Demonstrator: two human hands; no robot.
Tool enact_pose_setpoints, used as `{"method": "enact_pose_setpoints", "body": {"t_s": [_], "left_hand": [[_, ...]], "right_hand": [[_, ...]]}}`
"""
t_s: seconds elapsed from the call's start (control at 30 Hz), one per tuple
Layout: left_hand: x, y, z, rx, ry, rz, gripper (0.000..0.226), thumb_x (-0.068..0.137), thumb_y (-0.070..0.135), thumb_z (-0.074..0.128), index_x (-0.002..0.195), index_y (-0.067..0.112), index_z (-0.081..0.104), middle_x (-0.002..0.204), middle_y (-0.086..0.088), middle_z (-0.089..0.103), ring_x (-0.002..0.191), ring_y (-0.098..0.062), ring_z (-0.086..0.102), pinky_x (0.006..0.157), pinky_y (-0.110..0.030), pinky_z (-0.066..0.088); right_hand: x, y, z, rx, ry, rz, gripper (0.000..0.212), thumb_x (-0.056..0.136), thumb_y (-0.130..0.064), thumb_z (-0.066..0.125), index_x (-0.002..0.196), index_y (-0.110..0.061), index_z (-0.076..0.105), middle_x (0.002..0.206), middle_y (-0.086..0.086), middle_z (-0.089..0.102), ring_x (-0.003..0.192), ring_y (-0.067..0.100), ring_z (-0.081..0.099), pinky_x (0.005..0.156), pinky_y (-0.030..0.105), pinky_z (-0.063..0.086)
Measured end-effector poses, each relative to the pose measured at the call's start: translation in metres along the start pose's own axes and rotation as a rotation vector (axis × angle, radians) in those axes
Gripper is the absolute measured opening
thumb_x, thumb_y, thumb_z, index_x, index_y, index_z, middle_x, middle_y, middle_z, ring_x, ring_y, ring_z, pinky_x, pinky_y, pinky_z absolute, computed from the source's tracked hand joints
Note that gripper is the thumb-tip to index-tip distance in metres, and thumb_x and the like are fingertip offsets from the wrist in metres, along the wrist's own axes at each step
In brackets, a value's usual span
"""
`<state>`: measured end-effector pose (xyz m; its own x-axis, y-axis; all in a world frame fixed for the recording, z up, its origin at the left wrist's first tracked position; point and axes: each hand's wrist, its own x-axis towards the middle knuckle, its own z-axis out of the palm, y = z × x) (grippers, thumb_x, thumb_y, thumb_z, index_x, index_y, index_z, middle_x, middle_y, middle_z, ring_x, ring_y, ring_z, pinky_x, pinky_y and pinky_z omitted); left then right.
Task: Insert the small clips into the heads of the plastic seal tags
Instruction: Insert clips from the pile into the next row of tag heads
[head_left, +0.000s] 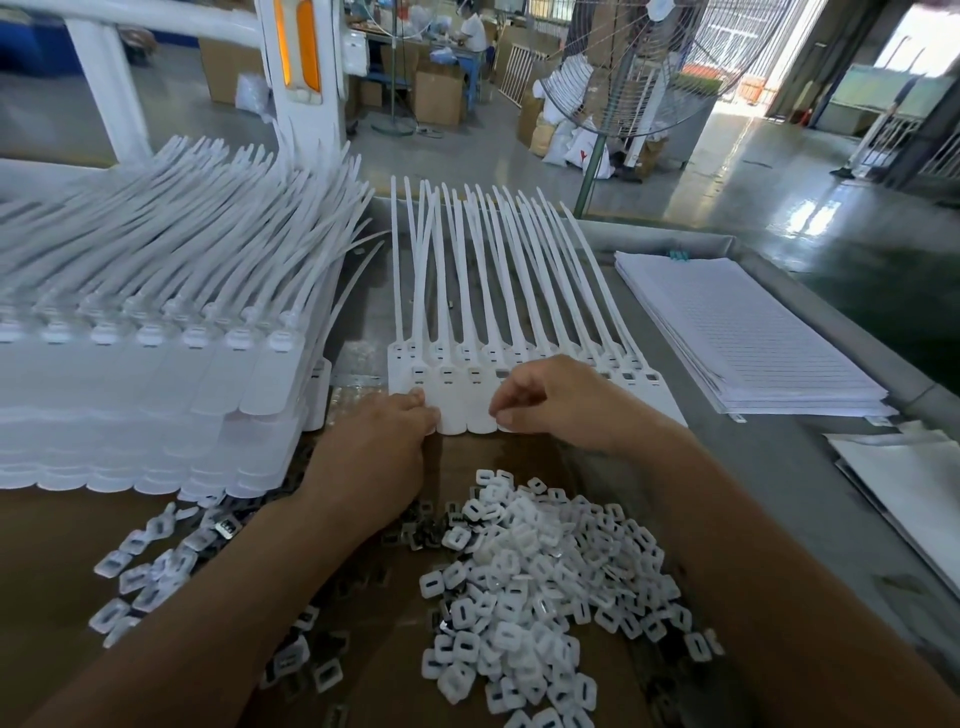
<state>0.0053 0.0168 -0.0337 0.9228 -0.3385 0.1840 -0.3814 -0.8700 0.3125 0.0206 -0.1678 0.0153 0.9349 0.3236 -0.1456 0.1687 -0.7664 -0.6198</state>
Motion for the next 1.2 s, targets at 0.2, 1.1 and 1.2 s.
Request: {"method": "enact_pose_setpoints", "body": {"t_s": [0.2, 1.1, 1.2], "left_hand": [[0.001, -0.001, 0.004, 0.0, -0.012, -0.026, 0.049, 0.086, 0.001, 0.037, 0.13, 0.02, 0.049, 0.145, 0.0, 0.036, 0.129, -0.02, 0.034, 0.105, -0.034, 0.031], [0.0, -0.002, 0.001, 0.0, 0.016, 0.012, 0.045, 0.084, -0.002, 0.04, 0.123, 0.016, 0.056, 0.142, -0.003, 0.041, 0.124, -0.023, 0.041, 0.104, -0.032, 0.031], [0.0, -0.001, -0.001, -0.022, 0.025, 0.023, 0.044, 0.082, -0.005, 0.043, 0.118, 0.013, 0.06, 0.136, -0.007, 0.049, 0.12, -0.024, 0.047, 0.104, -0.035, 0.036]], "right_hand": [[-0.016, 0.003, 0.009, -0.024, -0.12, 0.034, 0.01, 0.079, -0.02, 0.071, 0.078, -0.028, 0.065, 0.072, -0.015, 0.061, 0.07, -0.003, 0.055, 0.073, 0.018, 0.045], [0.011, 0.014, 0.002, 0.064, 0.283, 0.053, 0.017, 0.088, -0.009, 0.059, 0.082, -0.025, 0.058, 0.076, -0.018, 0.055, 0.072, -0.004, 0.052, 0.062, 0.009, 0.038], [0.025, 0.017, 0.002, 0.055, 0.367, 0.055, 0.012, 0.088, -0.009, 0.059, 0.084, -0.021, 0.061, 0.08, -0.014, 0.056, 0.071, -0.006, 0.05, 0.062, 0.006, 0.035]]}}
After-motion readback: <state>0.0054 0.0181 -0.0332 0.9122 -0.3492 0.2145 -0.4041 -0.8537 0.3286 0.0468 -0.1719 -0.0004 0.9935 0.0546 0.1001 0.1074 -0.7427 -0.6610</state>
